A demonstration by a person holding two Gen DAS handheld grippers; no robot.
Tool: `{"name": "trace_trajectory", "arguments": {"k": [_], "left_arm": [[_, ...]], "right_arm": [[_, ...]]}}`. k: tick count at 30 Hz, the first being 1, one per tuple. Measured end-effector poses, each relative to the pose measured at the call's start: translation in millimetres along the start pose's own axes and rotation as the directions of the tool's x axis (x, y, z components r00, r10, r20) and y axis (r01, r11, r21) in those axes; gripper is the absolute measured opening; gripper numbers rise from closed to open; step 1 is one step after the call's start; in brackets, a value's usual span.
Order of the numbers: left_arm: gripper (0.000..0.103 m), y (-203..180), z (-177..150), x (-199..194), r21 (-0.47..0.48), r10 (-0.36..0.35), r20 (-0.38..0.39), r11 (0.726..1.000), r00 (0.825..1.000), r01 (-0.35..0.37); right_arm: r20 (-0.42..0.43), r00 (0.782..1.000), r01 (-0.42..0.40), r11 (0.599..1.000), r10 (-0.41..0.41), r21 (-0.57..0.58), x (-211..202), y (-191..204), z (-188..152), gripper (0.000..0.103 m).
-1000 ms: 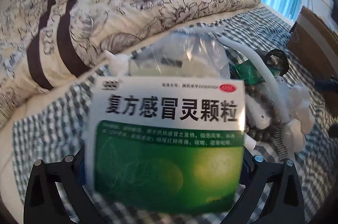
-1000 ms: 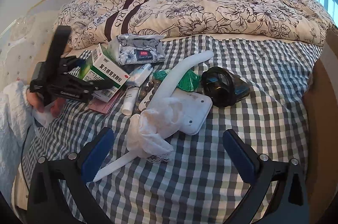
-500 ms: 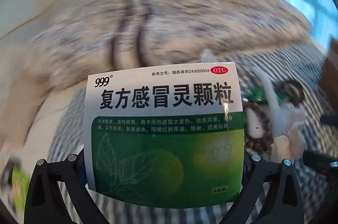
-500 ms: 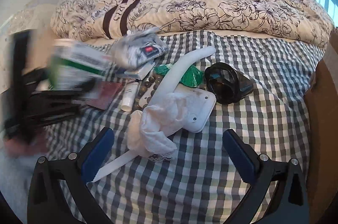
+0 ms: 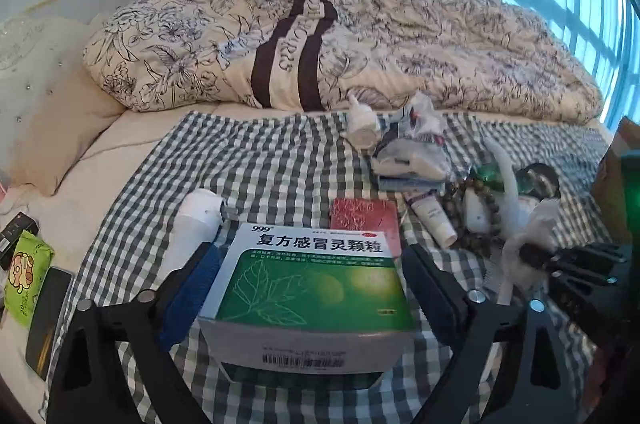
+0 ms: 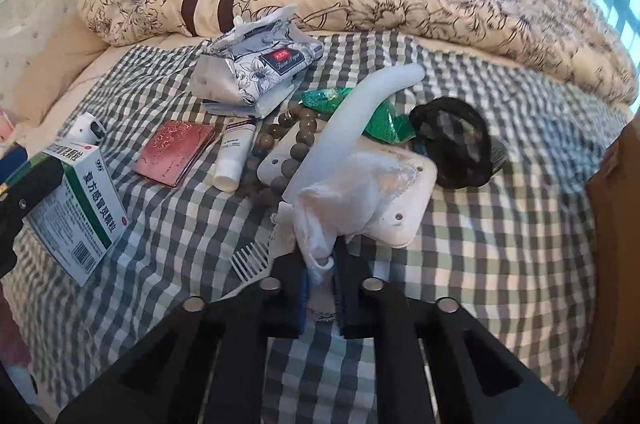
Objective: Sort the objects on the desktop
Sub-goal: 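Grasp the white lace cloth with the right tool while the left tool lifts the medicine box, then carry both items to the cardboard box and open the right tool over it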
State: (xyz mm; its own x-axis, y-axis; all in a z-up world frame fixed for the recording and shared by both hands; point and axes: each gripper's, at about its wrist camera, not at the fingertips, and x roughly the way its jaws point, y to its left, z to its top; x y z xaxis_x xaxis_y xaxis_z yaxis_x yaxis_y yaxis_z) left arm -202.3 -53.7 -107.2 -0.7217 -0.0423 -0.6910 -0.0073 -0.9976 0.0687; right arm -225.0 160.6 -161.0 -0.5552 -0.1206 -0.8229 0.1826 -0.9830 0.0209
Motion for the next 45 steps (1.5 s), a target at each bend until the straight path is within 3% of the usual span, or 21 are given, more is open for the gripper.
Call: {"name": "trace_trajectory", "arguments": {"k": [2,3,6,8,9,10,13,14,16,18,22,25,34,45], "left_arm": [[0.087,-1,-3,1,0.011,-0.005,0.008,1.000,1.000,0.005],[0.064,0,-4,0,0.014,0.001,0.013,1.000,1.000,-0.001],[0.062,10,-5,2,-0.027,-0.005,0.004,1.000,1.000,0.005],[0.069,14,-6,5,-0.035,-0.010,-0.004,0.999,1.000,0.010],[0.093,13,-7,6,-0.033,-0.012,-0.010,0.999,1.000,0.012],[0.103,11,-9,8,-0.033,-0.013,-0.024,0.999,1.000,0.012],[0.103,1,-21,8,-0.009,-0.087,-0.051,0.996,0.995,0.087],[0.103,-6,-26,13,0.029,-0.058,-0.077,0.998,0.995,0.060],[0.103,-19,-38,27,0.129,0.075,-0.118,0.990,0.990,-0.059],[0.103,-21,-48,36,0.169,0.126,-0.124,0.980,0.984,-0.104],[0.098,-4,-53,27,0.076,0.045,-0.084,0.996,0.995,-0.038],[0.098,1,-50,19,0.068,0.057,-0.074,0.996,0.996,-0.052],[0.098,-3,-15,-70,0.017,0.027,0.046,0.999,0.999,-0.028],[0.098,-40,10,-179,0.034,-0.051,0.181,0.998,0.982,0.045]], "right_arm": [[0.019,1.000,-0.005,1.000,0.005,0.010,-8,-1,-1,0.005],[0.028,1.000,-0.010,1.000,0.009,0.017,-12,-2,-1,0.005],[0.048,0.999,-0.020,0.999,0.018,0.037,-24,-6,-2,0.005],[0.047,0.998,-0.043,0.998,0.040,0.056,-28,-9,-1,0.005],[0.046,0.998,-0.051,0.997,0.048,0.066,-29,-10,-1,0.005],[0.047,0.998,-0.055,0.996,0.051,0.072,-31,-11,0,0.005],[0.051,0.997,-0.061,0.995,0.057,0.081,-35,-15,-2,0.005],[0.051,0.997,-0.063,0.994,0.059,0.084,-36,-16,-2,0.005],[0.056,0.996,-0.069,0.994,0.064,0.090,-38,-18,-3,0.005],[0.060,0.996,-0.069,0.994,0.063,0.090,-41,-18,-3,0.005],[0.065,0.996,-0.066,0.994,0.061,0.083,-45,-18,-3,0.005],[0.068,0.996,-0.068,0.994,0.062,0.085,-50,-18,-3,0.005],[0.094,0.993,-0.087,0.989,0.077,0.116,-96,-21,-6,0.005],[0.198,0.979,-0.062,0.994,0.044,0.086,-212,-14,-17,0.005]]}}
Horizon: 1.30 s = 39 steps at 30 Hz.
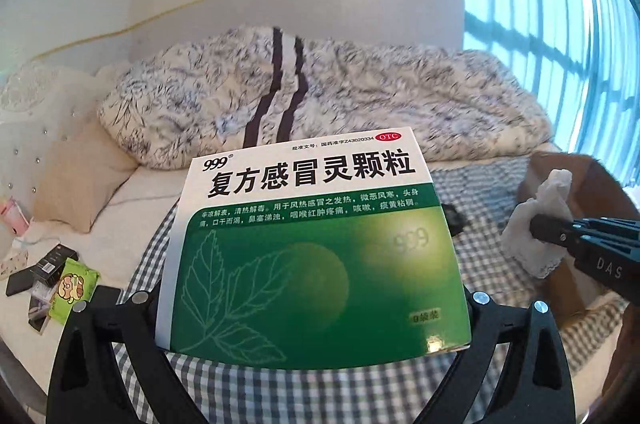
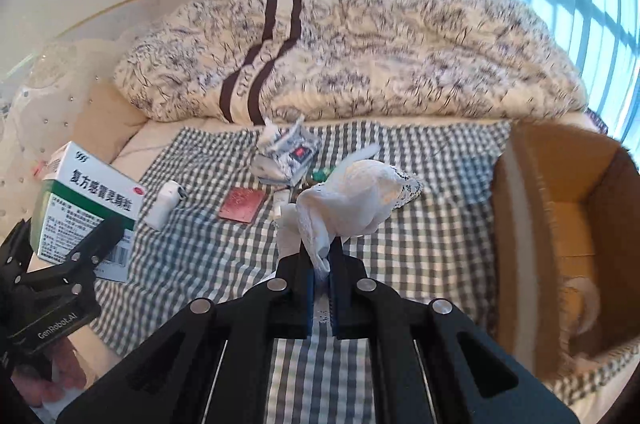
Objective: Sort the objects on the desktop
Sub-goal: 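Carry both items to the cardboard box and open the right tool over it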
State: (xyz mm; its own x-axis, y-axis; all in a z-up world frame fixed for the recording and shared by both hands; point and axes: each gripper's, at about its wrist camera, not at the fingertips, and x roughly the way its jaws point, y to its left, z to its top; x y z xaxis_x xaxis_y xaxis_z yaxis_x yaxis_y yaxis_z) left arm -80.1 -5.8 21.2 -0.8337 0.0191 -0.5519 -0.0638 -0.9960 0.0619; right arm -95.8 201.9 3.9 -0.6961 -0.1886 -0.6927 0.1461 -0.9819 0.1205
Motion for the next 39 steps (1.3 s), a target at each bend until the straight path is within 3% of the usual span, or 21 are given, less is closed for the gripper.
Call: {"name": "trace_trajectory", "arguments": {"k": [10,15,21,27,34,37,39], "left_arm": [[0.098,-48,3,-44,0.036,-0.065,-0.007,0.997,0.998,0.065],[0.098,-105,23,-52,0.085,-0.147,0.009,0.986,0.989,0.146],[0.098,-187,51,-43,0.134,-0.273,0.011,0.954,0.962,0.269],[0.098,-266,62,-5,0.177,-0.330,-0.041,0.926,0.943,0.332],[0.098,-338,49,49,0.242,-0.343,-0.115,0.900,0.932,0.362],[0.102,-351,43,66,0.237,-0.341,-0.133,0.901,0.931,0.364],[0.103,-358,41,73,0.254,-0.285,-0.111,0.918,0.952,0.305]], "right_arm": [[0.005,1.000,0.006,1.000,-0.006,0.024,-60,-21,-25,0.005],[0.049,0.998,0.046,0.998,-0.048,0.040,-94,-54,-24,0.005],[0.077,0.988,0.127,0.988,-0.134,0.082,-116,-116,-14,0.005],[0.034,0.975,0.211,0.966,-0.218,0.147,-100,-190,-9,0.005],[-0.055,0.964,0.267,0.946,-0.261,0.182,-54,-254,-18,0.006],[-0.081,0.950,0.312,0.935,-0.303,0.171,-40,-270,-27,0.012],[-0.086,0.936,0.351,0.919,-0.341,0.177,-37,-282,-30,0.031]]}}
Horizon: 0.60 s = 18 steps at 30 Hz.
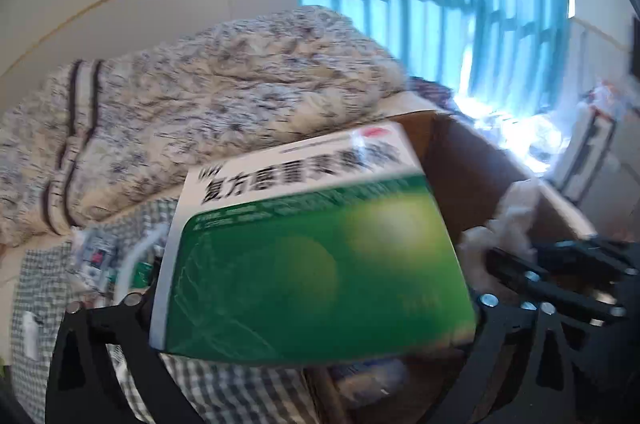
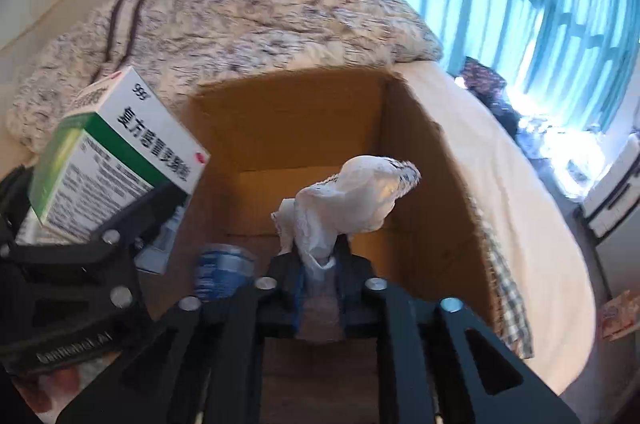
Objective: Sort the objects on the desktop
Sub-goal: 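Carry both items to the cardboard box and open the right tool over it, then lower the medicine box into the cardboard box and open the left tool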
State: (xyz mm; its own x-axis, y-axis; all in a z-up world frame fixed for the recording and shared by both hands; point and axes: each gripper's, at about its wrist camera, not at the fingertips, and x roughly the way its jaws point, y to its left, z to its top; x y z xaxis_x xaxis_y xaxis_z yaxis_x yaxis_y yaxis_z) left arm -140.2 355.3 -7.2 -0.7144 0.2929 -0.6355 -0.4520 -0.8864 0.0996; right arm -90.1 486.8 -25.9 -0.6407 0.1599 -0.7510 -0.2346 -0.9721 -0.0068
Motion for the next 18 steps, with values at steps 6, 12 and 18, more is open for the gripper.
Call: {"name": "trace_trajectory", "arguments": {"k": [6,12,18], "left_arm": [[0.103,2,6,9,0.018,0.013,-0.033,1.000,0.999,-0.012],[0.103,-1,8,10,0.039,0.036,-0.082,0.999,0.996,-0.033],[0.103,5,8,11,0.018,-0.020,-0.168,1.000,0.986,0.023]], "right_arm": [[0.015,1.000,0.003,0.999,-0.004,0.047,3,-20,-2,0.072],[0.035,0.999,-0.039,0.997,0.037,0.068,-10,-21,-5,0.077],[0.046,0.998,-0.048,0.996,0.045,0.076,-21,-21,-9,0.077]]}}
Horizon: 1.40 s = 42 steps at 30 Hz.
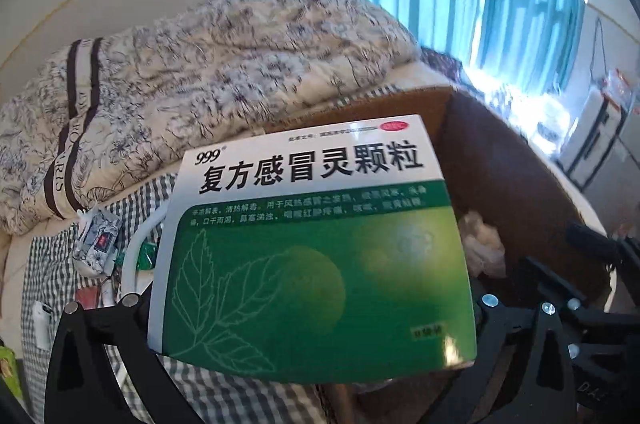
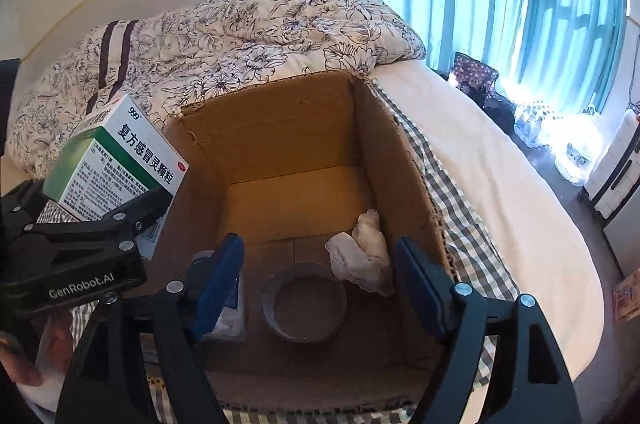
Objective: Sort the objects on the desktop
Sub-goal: 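Lower the medicine box into the cardboard box and open the left tool, then move both tools back over the remaining items on the cloth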
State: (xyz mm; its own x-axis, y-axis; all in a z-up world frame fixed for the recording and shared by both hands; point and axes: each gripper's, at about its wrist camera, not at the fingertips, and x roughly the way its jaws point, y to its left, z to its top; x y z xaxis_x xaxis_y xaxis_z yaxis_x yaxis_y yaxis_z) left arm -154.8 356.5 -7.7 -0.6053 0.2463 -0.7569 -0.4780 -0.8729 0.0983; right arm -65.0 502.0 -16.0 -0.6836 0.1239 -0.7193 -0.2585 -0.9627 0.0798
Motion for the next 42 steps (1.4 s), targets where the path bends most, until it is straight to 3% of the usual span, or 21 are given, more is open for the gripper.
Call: {"name": "trace_trajectory", "arguments": {"k": [4,8,13,20,25,30,33,37,42], "left_arm": [[0.103,-15,4,3,0.106,0.053,-0.071,0.993,0.996,-0.045],[0.103,-28,8,-12,0.156,0.067,-0.010,0.986,0.998,-0.064],[0.103,-31,15,-27,0.112,-0.008,0.030,0.994,1.000,0.004],[0.103,-22,26,-51,0.062,-0.054,0.078,0.997,0.996,0.049],[0.103,-3,25,-65,0.025,-0.015,0.095,1.000,0.995,0.012],[0.103,62,2,-91,-0.091,0.053,0.119,0.995,0.991,-0.042],[0.103,114,-17,-111,-0.139,0.147,0.103,0.981,0.984,-0.132],[0.103,182,-55,-145,-0.171,0.307,0.086,0.942,0.948,-0.289],[0.103,254,-109,-171,-0.216,0.380,0.058,0.908,0.923,-0.360]], "right_arm": [[0.020,1.000,-0.006,1.000,0.006,0.020,-10,-4,-1,0.077],[0.040,0.999,-0.013,0.999,0.012,0.037,-19,-6,-2,0.077],[0.043,0.999,-0.012,0.999,0.010,0.044,-24,-10,-2,0.077],[0.049,0.999,-0.015,0.998,0.012,0.059,-30,-19,-2,0.078],[0.056,0.998,-0.032,0.998,0.028,0.062,-40,-16,0,0.078],[0.068,0.996,-0.056,0.998,0.055,0.021,-55,4,-1,0.078],[0.075,0.993,-0.089,0.996,0.090,-0.009,-64,25,-4,0.078],[0.079,0.986,-0.144,0.988,0.148,-0.051,-74,68,-8,0.078],[0.065,0.974,-0.208,0.970,0.218,-0.128,-81,140,-19,0.078]]}}
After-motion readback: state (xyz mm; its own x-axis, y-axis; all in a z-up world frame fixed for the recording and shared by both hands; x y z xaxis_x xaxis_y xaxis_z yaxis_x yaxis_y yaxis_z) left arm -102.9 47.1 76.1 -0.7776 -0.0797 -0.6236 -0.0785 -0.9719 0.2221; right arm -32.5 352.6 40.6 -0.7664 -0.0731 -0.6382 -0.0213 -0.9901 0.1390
